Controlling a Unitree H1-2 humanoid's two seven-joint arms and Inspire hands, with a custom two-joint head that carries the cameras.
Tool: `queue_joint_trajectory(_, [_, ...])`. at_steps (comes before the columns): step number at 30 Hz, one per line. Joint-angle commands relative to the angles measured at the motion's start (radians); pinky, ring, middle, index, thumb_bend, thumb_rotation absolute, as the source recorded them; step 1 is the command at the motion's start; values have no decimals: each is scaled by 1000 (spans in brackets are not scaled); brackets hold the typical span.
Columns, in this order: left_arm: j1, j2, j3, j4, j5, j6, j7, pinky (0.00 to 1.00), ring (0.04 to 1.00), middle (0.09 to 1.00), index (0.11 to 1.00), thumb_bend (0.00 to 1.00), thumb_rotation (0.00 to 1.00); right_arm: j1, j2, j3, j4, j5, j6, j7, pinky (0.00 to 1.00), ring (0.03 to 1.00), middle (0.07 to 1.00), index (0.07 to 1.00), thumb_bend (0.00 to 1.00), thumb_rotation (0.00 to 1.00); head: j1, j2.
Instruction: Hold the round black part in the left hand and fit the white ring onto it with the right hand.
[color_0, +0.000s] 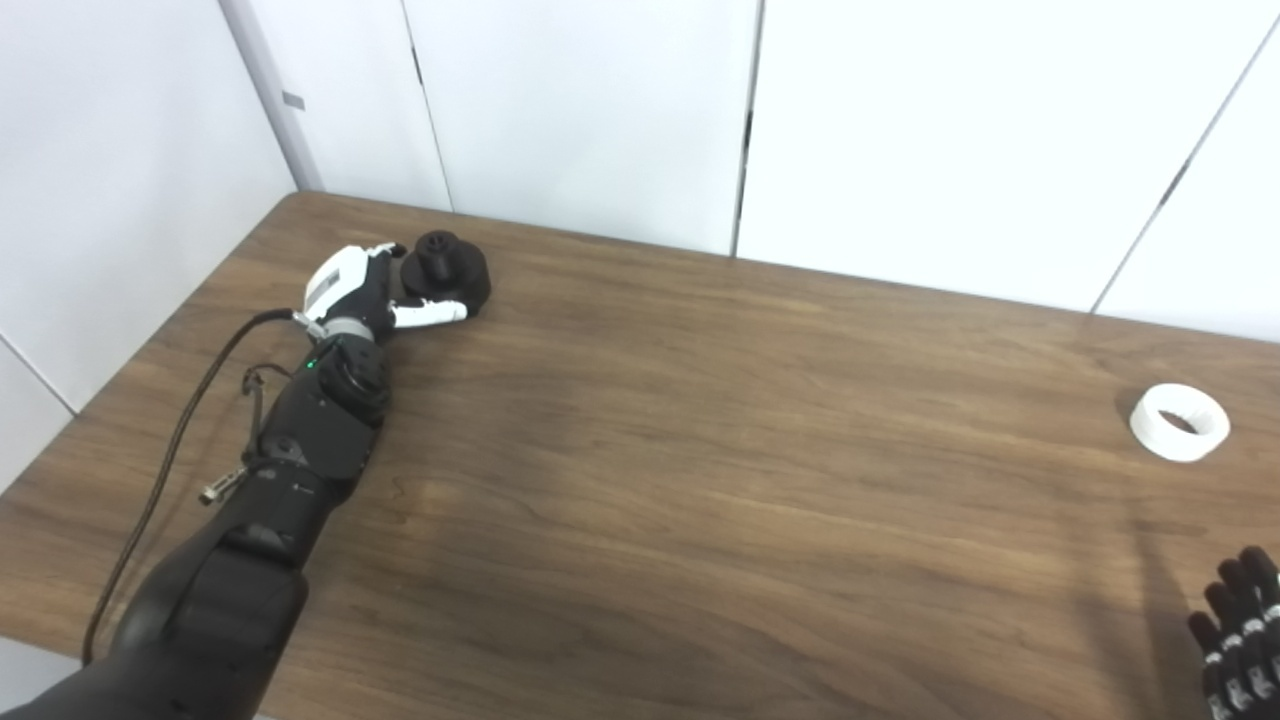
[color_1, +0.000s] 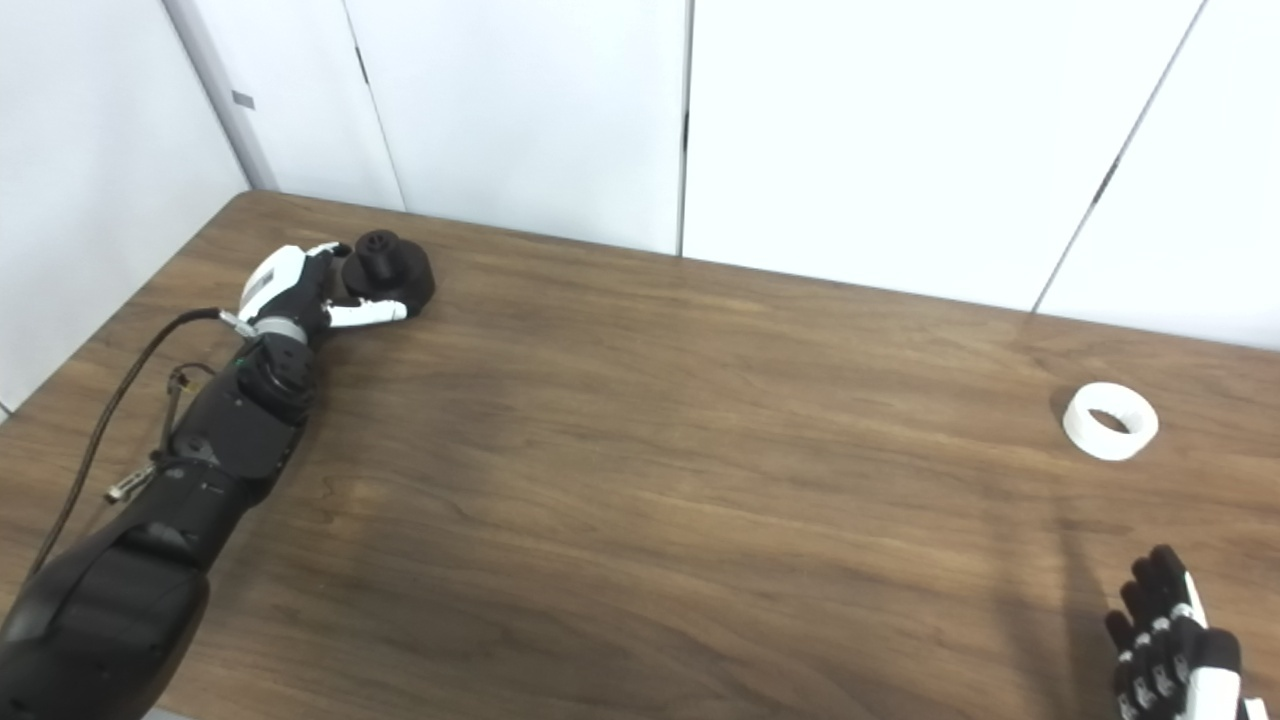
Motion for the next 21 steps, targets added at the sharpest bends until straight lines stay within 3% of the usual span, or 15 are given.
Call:
queue_joint_trajectory(1, [-36,-12,-10,6,-17,-21,-14,1000,1000,971,888,1000,402,-7,-6,-4,-44,1,-39,-3,1000,1000,988,967,651,1000,1,0])
queue_joint_trajectory(13, [-38,-31,-22,19,-20,-30,-4,1000,1000,979,886,1000,392,3,-6,-3,-61,0,-31,-4,1000,1000,988,971,644,1000,-4,7])
queue_joint_trajectory(21, [-52,-44,-30,61,-12,-59,40,1000,1000,959,873,1000,394,9,-3,-1,-70,-7,-27,-8,1000,1000,985,970,648,1000,-10,9])
